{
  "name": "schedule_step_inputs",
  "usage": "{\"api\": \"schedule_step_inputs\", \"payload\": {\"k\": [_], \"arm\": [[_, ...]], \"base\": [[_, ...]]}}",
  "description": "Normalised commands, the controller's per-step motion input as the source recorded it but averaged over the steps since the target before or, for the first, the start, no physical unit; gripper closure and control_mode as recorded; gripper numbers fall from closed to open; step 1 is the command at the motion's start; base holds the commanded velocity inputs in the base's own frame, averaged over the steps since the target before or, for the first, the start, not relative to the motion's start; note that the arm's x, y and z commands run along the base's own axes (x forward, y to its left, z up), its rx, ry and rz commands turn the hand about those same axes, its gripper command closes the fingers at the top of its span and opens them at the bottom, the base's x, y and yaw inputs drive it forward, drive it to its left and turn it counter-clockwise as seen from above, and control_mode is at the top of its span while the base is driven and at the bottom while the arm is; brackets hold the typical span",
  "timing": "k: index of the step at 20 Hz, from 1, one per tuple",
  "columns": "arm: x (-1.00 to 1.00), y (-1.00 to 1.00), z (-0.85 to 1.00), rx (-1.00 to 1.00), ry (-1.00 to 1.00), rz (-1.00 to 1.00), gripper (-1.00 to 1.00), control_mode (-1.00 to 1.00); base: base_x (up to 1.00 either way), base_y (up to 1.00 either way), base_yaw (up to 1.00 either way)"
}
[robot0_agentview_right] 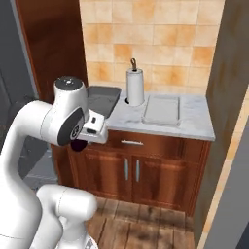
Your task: Place one eggplant and one fish in each tupperware on the nearby counter, to pack two identical lunches.
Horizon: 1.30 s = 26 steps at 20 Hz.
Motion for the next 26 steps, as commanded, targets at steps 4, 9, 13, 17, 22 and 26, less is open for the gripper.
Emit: {"api": "schedule_step_inputs", "payload": {"k": [4,9,13,17,22,26], "arm": [[0.0,0.0,0.0,0.0,0.0,0.0,1.0,1.0],[0.0,0.0,0.0,0.0,0.0,0.0,1.0,1.0],[0.0,0.0,0.0,0.0,0.0,0.0,1.0,1.0],[0.0,0.0,0.0,0.0,0.0,0.0,1.0,1.0],[0.26,0.72,-0.53,0.0,0.01,0.0,1.0,-1.0],[0.26,0.74,-0.4,0.0,0.03,0.02,1.0,-1.0]], "base": [[1.0,-0.01,0.0],[1.0,0.01,0.0],[1.0,0.12,0.0],[0.8,0.35,0.0],[0.0,0.0,0.0],[0.0,0.0,0.0]]}}
